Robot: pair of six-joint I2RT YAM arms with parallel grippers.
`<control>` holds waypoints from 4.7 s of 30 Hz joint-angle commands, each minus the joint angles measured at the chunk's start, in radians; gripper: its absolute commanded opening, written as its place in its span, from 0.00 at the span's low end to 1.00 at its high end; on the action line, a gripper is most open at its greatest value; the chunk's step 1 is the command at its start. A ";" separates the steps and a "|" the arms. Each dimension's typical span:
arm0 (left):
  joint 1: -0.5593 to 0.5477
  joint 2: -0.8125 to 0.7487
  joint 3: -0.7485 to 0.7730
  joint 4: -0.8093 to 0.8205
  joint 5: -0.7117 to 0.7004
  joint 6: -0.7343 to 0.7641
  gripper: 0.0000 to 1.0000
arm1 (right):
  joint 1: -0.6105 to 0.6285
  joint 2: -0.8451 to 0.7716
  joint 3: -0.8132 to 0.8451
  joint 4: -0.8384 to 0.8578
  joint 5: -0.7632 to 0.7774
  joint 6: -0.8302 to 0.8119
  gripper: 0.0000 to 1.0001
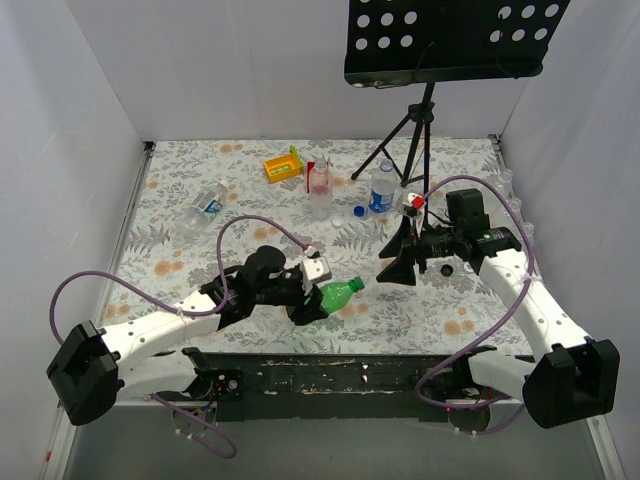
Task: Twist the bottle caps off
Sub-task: Unscrew the bottle cap from the plastic bottle.
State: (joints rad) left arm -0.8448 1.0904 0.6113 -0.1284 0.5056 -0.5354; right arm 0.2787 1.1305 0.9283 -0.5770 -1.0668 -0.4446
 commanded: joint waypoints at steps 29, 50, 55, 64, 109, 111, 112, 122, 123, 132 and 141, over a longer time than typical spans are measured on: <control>-0.215 0.066 -0.027 0.246 -0.524 0.020 0.06 | -0.016 0.097 -0.100 0.155 -0.021 0.497 0.79; -0.237 0.078 -0.039 0.274 -0.569 0.012 0.06 | -0.016 0.117 -0.112 0.183 -0.018 0.534 0.79; -0.238 0.077 -0.038 0.277 -0.576 0.012 0.06 | -0.016 0.117 -0.118 0.189 -0.018 0.540 0.79; -0.240 0.078 -0.038 0.289 -0.585 0.015 0.06 | -0.016 0.121 -0.121 0.201 -0.027 0.557 0.79; -0.260 0.117 -0.008 0.300 -0.524 0.041 0.06 | -0.001 0.206 -0.086 0.273 -0.102 0.623 0.34; -0.260 0.109 -0.012 0.303 -0.523 0.029 0.06 | 0.001 0.203 -0.082 0.263 -0.108 0.600 0.26; -0.258 0.102 -0.018 0.309 -0.521 0.019 0.05 | 0.002 0.199 -0.080 0.253 -0.108 0.583 0.23; -0.056 0.016 -0.022 0.230 0.144 -0.132 0.06 | 0.077 0.132 0.046 -0.271 -0.138 -0.516 0.06; -0.019 0.017 -0.021 0.224 0.239 -0.141 0.06 | 0.083 0.127 0.061 -0.341 -0.122 -0.639 0.06; 0.110 0.107 0.037 0.139 0.599 -0.134 0.06 | 0.128 0.009 0.027 -0.233 0.074 -0.869 0.07; 0.112 0.088 0.031 0.053 0.416 -0.029 0.07 | 0.125 -0.018 0.018 -0.161 0.028 -0.730 0.08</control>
State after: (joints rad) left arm -0.7368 1.2121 0.6197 -0.0261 0.9577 -0.6250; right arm 0.4114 1.1275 0.9455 -0.7734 -1.0225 -1.2045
